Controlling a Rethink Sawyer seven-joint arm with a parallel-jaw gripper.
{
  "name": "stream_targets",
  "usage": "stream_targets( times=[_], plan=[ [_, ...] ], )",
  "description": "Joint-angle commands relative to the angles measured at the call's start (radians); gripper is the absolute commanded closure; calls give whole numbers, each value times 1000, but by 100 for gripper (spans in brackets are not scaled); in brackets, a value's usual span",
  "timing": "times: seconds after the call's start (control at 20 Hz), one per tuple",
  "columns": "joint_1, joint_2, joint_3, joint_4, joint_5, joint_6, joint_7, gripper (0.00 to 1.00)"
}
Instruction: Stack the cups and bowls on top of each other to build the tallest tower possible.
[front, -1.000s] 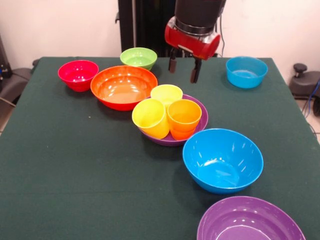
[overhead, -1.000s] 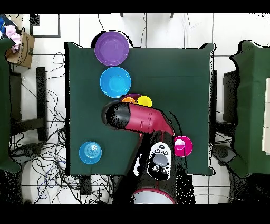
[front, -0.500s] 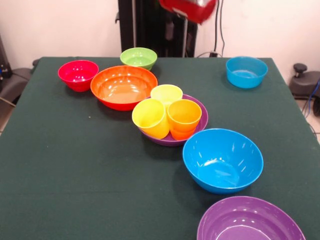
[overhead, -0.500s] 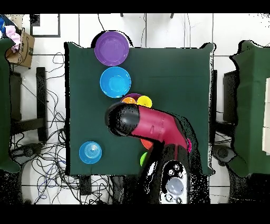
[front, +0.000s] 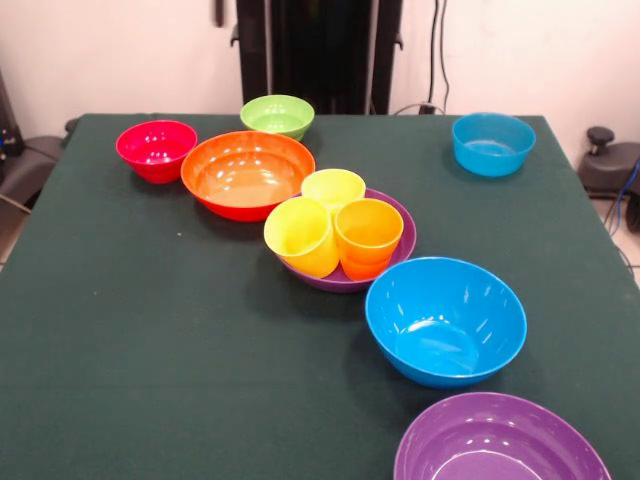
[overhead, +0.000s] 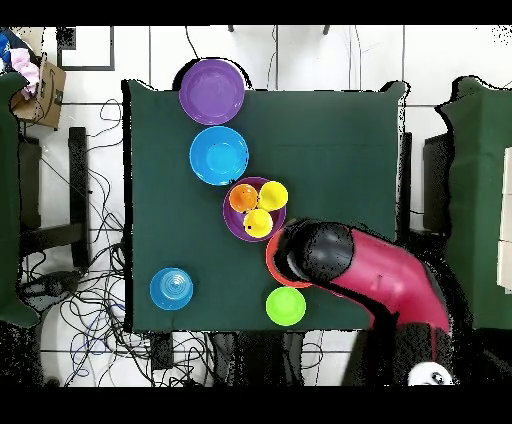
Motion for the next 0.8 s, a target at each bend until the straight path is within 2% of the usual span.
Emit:
stream_targets(
  times=[0.05, 0.1, 0.35, 0.5, 0.6, 0.8],
  plan=[
    [-150, 95, 176, 93, -213, -159, -351, 0],
    [-190, 114, 205, 99, -240, -198, -375, 0],
    [-327, 176, 334, 102, -386, -269, -463, 0],
    [-406, 226, 419, 120, -445, -313, -501, 0],
    [-428, 251, 449, 130, -477, -340, -475, 0],
    [-420, 293, 446, 140, -511, -390, -359, 0]
  ],
)
